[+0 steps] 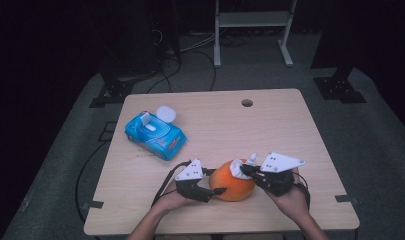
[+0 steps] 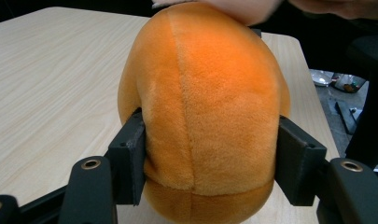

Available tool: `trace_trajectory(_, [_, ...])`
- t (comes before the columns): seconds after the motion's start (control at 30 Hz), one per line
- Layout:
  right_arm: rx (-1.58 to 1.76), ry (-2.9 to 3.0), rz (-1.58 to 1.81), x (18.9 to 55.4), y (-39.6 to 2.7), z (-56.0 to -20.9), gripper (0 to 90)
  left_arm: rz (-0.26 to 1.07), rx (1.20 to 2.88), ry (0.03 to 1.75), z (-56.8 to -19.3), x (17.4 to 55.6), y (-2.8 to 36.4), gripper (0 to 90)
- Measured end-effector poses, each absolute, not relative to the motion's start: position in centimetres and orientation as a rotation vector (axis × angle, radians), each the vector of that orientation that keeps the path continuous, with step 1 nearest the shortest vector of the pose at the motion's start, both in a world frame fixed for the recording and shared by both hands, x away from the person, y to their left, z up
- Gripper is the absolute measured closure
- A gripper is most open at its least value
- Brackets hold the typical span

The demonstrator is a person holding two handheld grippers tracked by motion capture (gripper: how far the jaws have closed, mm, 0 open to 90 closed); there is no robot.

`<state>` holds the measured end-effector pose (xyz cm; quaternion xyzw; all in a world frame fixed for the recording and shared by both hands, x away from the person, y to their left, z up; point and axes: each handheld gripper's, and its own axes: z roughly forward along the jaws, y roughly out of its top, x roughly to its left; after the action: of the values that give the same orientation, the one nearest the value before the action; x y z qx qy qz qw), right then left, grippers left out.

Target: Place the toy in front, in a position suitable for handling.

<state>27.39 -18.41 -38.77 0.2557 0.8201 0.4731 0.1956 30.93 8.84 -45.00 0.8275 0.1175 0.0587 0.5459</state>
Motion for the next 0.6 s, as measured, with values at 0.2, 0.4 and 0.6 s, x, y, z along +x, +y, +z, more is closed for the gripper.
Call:
trace_trajectory(0.2, [0.779,2.306,1.343,27.9,-18.4,-39.5,88.2,0.119,1.950,0.337,-44.0,30.7,8.5,14.9])
trace_trajectory(0.4, [0.794,2.316,1.327,27.9,-18.1,-39.4,88.2,0.171,1.974,0.335,-43.8,30.7,8.5,21.5])
trace_trajectory(0.6, [0.758,2.371,1.280,27.2,-17.4,-39.3,88.5,0.230,1.989,0.437,-43.9,31.4,9.5,23.3])
